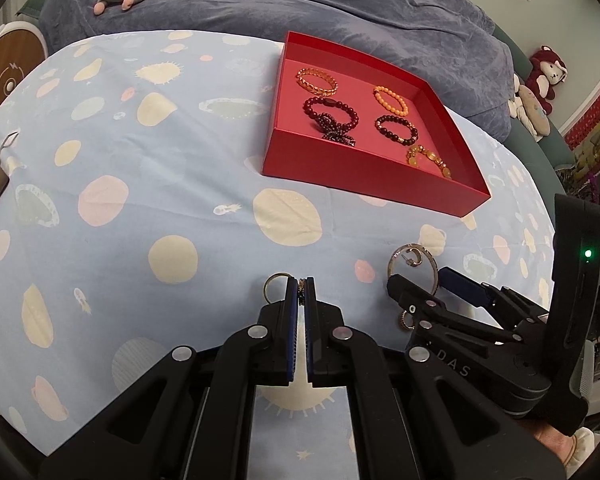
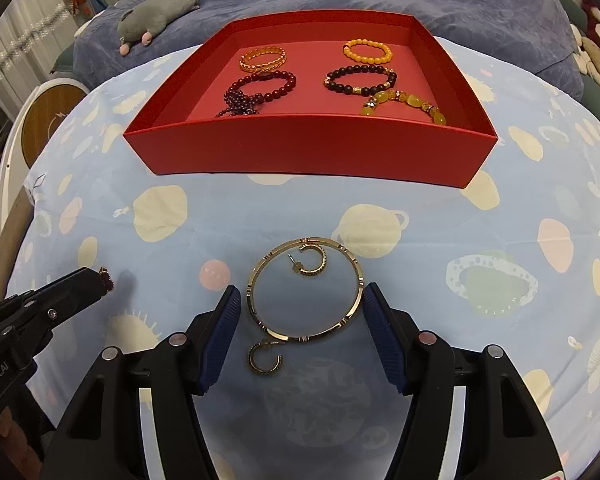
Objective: Organize jewelry
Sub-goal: 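Carry the ring and bangle into the red box and open both tools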
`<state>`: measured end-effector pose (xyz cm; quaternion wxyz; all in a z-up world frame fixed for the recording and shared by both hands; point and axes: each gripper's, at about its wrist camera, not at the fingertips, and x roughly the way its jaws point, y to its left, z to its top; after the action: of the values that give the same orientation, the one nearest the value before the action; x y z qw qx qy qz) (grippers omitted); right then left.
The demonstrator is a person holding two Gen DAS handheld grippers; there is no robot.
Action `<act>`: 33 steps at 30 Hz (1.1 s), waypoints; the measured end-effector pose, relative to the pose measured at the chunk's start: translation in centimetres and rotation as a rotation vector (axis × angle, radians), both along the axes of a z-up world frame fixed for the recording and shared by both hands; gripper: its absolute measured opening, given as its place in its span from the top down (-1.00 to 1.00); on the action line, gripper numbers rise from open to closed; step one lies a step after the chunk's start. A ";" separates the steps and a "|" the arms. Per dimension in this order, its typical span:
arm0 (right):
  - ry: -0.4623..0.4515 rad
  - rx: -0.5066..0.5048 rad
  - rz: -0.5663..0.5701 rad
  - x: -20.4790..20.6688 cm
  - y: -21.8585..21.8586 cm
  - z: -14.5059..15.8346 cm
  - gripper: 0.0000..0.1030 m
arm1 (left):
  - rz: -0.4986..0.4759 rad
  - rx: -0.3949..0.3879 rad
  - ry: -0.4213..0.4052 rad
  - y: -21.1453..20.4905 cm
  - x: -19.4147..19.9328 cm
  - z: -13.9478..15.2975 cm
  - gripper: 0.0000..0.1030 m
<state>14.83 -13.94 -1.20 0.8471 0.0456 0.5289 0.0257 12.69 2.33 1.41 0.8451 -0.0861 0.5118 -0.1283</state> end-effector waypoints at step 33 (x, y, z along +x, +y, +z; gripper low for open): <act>-0.217 0.107 -0.051 6.4 -7.3 10.4 -0.14 | -0.093 -0.020 -0.146 -5.3 9.3 6.9 0.94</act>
<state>21.25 -21.25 9.21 0.8960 0.1013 0.4307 0.0372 21.99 -3.00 8.35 0.8725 -0.0609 0.4509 -0.1782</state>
